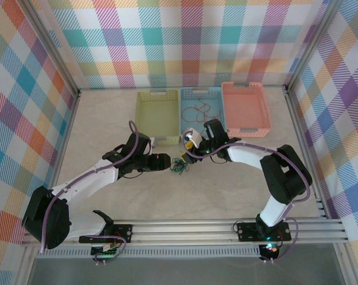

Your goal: Untangle the cables

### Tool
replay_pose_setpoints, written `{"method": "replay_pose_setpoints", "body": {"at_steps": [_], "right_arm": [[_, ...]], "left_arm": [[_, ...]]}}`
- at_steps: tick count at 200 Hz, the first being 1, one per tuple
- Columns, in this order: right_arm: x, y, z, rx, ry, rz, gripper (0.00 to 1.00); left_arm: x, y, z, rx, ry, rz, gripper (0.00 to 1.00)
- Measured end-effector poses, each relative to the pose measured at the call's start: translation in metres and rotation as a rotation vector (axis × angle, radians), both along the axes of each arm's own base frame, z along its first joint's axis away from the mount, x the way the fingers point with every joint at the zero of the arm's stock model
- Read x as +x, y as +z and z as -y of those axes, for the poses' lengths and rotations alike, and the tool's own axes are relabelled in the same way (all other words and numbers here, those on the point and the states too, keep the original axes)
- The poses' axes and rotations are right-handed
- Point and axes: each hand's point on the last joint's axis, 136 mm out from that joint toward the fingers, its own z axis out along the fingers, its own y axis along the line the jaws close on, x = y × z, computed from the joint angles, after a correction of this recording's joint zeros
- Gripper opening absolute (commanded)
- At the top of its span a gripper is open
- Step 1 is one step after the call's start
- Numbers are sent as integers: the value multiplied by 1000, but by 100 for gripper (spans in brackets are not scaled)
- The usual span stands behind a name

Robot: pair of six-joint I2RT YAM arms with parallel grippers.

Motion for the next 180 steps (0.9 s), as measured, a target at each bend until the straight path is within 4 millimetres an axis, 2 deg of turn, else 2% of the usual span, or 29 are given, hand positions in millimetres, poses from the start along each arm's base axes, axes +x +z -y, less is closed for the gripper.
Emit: {"method": "replay_pose_setpoints", "body": {"at_steps": [30, 47, 69, 94, 112, 144, 180], "right_arm": [[1, -5, -5, 6, 17, 25, 61], [3, -13, -5, -8, 14, 28, 55], [7, -23, -5, -27, 2, 29, 39], [12, -24, -5, -24, -16, 40, 10], [17, -20, -7, 0, -40, 56, 0], [13, -11, -4, 58, -75, 71, 0], [17, 10, -7, 141, -118, 88, 0]], "left_arm": [[3, 0, 1, 2, -1, 13, 71], [5, 2, 1, -1, -3, 25, 71], [5, 2, 2, -2, -9, 33, 71], [3, -3, 1, 5, -13, 27, 69], [3, -6, 1, 6, -18, 31, 66], [5, -8, 3, 4, -21, 29, 66], [6, -17, 7, -6, -17, -4, 66]]}}
